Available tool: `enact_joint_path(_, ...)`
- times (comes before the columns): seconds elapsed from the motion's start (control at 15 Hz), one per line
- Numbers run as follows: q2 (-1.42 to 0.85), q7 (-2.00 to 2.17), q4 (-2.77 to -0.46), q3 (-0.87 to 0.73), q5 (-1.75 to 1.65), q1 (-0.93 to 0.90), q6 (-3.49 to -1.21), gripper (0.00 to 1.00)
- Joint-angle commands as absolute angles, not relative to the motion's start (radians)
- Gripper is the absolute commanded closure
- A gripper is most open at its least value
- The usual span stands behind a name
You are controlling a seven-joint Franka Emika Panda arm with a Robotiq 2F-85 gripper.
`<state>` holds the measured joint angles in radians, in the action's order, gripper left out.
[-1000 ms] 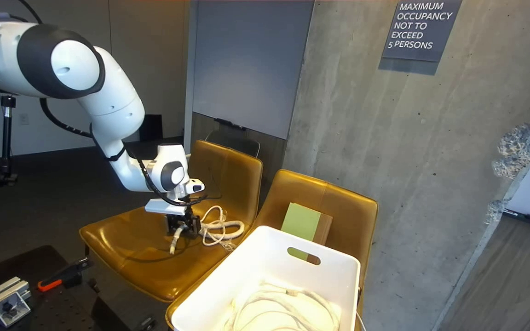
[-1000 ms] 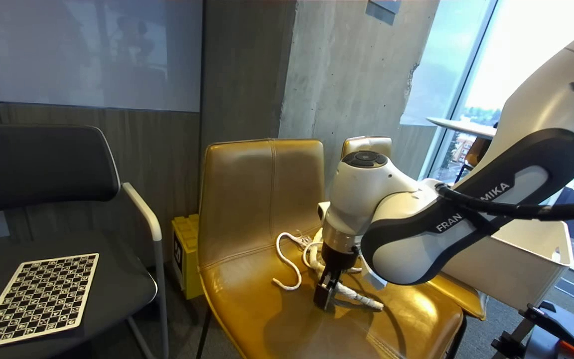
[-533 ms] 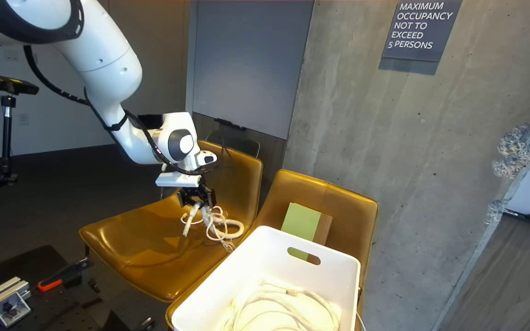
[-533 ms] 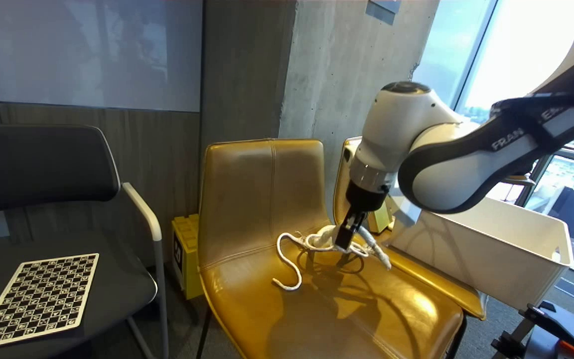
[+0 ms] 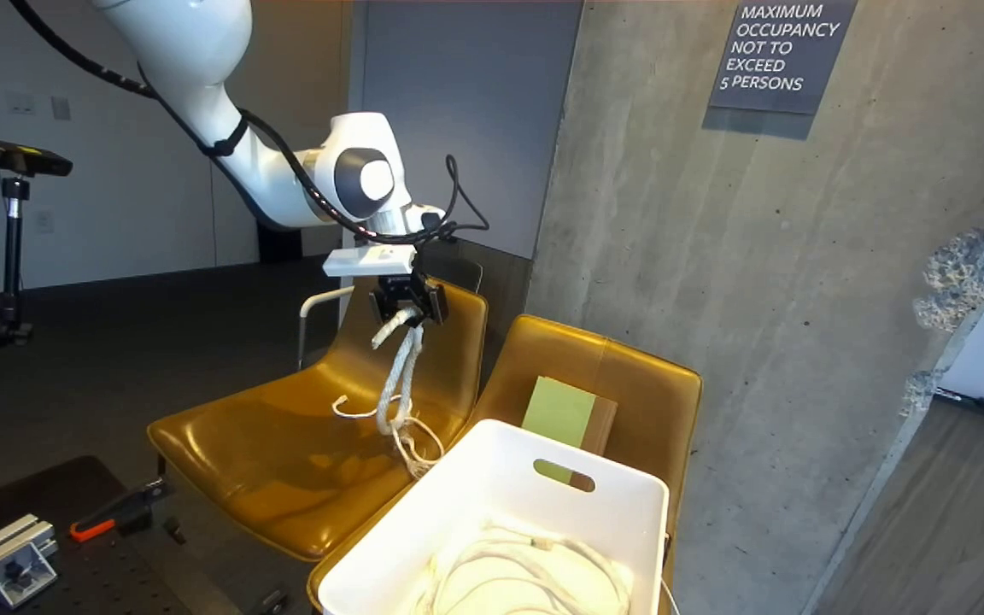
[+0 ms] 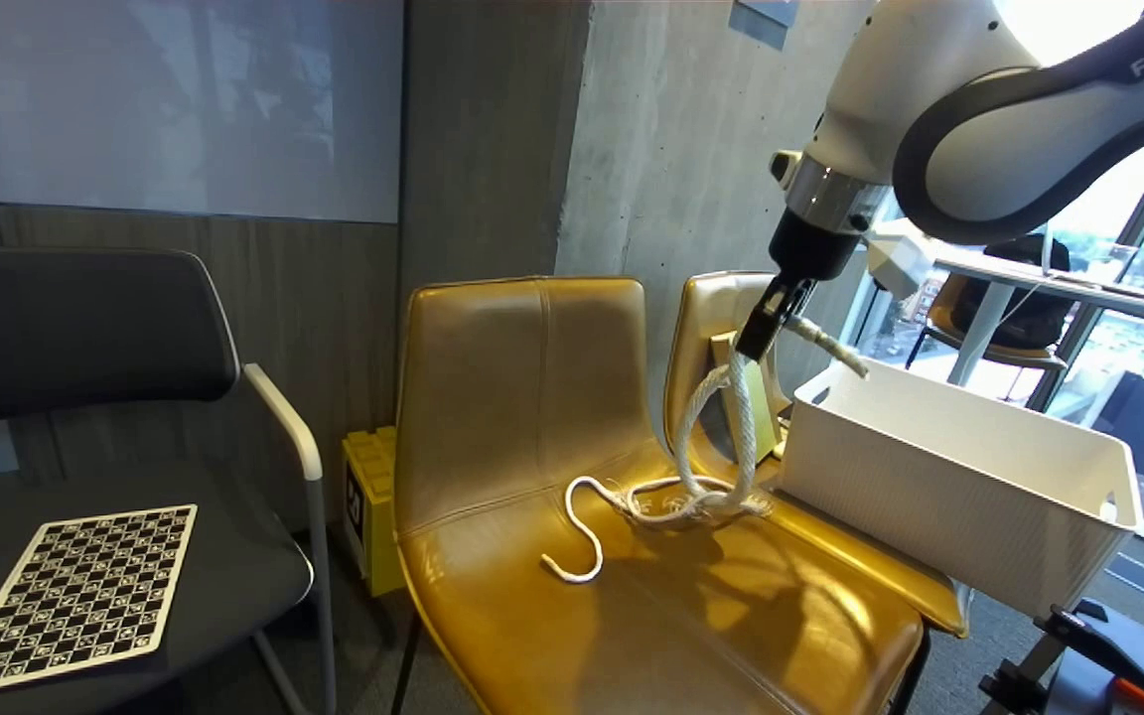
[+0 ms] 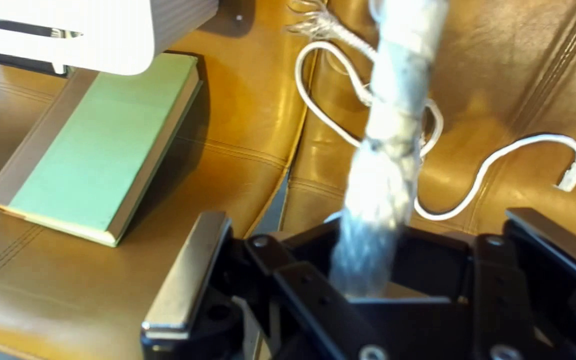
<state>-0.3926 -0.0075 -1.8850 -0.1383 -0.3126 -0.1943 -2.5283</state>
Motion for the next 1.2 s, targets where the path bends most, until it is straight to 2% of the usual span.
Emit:
enact_joint_path(0.0, -0.299, -0.044, -1.894, -0.093, -0.313, -0.136, -2.484, 1.0)
enact_joint_path(0.53, -0.193, -0.163, -1.741, -0.069, -0.216, -0.013, -2.388, 1.0)
enact_joint_path(1.13, -0.224, -0.259, -1.528, -0.093, -0.139, 0.102, -2.296, 1.0)
